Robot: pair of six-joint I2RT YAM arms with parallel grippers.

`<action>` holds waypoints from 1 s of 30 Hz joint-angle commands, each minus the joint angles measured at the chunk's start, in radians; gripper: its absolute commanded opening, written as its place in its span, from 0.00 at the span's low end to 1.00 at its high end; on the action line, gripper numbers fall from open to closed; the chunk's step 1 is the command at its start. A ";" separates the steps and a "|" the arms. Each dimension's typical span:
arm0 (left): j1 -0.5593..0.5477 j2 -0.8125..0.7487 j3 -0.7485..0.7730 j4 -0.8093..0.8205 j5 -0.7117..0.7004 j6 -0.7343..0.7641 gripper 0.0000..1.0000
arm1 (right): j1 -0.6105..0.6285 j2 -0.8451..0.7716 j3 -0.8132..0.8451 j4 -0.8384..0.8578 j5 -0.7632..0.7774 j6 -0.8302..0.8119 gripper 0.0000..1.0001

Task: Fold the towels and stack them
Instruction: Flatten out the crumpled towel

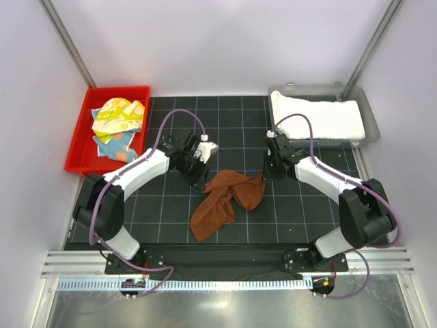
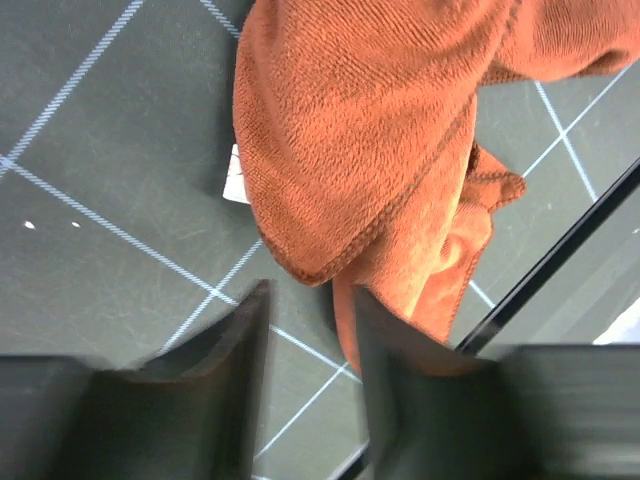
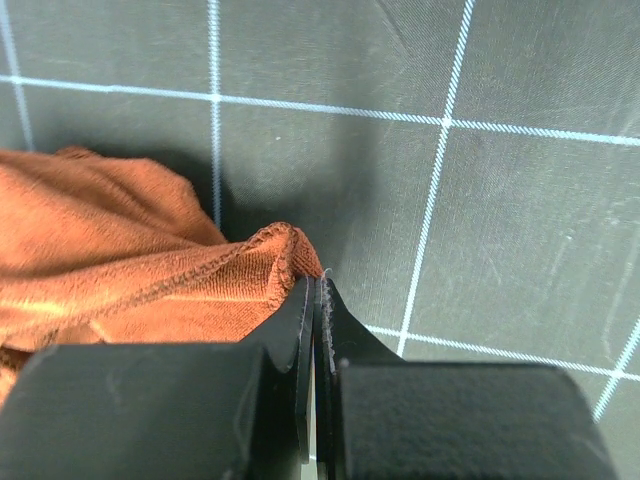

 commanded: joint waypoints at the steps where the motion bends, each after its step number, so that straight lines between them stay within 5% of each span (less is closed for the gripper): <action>1: 0.002 -0.045 0.008 0.038 -0.039 0.111 0.35 | -0.023 0.036 0.023 0.043 -0.050 0.034 0.01; 12: -0.074 -0.013 -0.025 0.029 -0.120 0.166 0.53 | -0.060 0.065 0.026 0.083 -0.113 0.034 0.01; 30: -0.162 0.084 -0.045 0.136 -0.297 0.157 0.52 | -0.103 0.057 -0.006 0.126 -0.179 0.025 0.01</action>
